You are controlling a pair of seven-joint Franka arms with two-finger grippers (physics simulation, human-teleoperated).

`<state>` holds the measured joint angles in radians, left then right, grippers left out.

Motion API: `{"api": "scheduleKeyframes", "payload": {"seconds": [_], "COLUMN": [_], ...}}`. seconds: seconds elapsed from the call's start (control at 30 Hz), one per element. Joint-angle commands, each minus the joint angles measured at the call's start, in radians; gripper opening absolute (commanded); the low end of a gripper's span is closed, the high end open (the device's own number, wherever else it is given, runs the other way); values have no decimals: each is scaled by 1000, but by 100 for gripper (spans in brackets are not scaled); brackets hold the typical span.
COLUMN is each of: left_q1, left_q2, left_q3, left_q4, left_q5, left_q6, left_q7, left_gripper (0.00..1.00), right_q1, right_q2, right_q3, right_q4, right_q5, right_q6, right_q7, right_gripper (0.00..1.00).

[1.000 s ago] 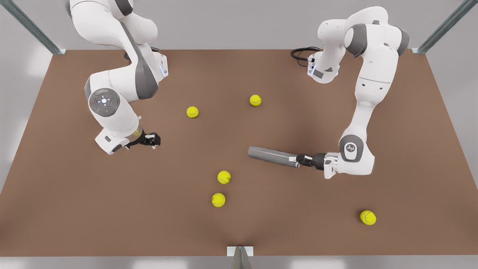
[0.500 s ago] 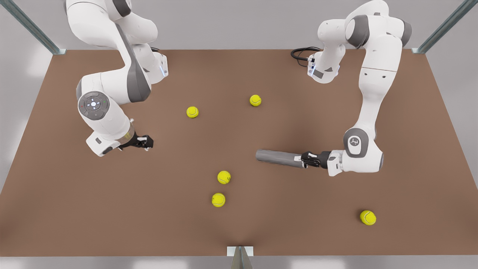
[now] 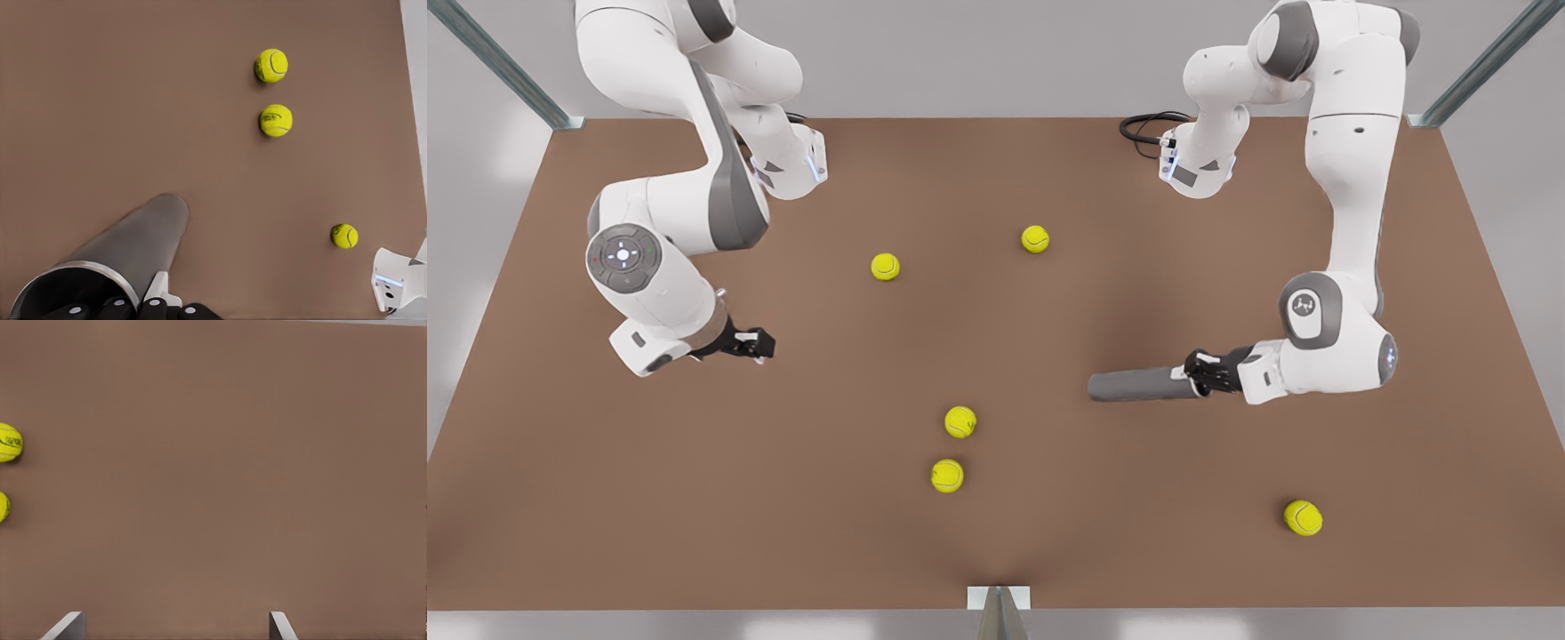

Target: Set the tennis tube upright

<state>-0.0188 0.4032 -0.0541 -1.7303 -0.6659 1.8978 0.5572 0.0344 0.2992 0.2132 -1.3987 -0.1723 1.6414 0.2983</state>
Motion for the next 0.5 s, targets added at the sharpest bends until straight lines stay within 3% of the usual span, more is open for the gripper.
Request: {"api": "scheduleKeyframes", "payload": {"seconds": [0.0,0.47], "left_q1": [-1,2], "left_q2": [-3,-127], "left_q3": [0,31], "left_q4": [1,5], "left_q5": [65,509], "left_q6": [-2,1], "left_q7": [-5,-244], "left_gripper": [21,21], "right_q1": [-7,-27], "right_q2": [0,1], "right_q3": [0,3], "right_q4": [0,1], "right_q5": [-1,-1], "right_q6": [0,0], "right_q7": [-1,4], "right_gripper": [100,100]}}
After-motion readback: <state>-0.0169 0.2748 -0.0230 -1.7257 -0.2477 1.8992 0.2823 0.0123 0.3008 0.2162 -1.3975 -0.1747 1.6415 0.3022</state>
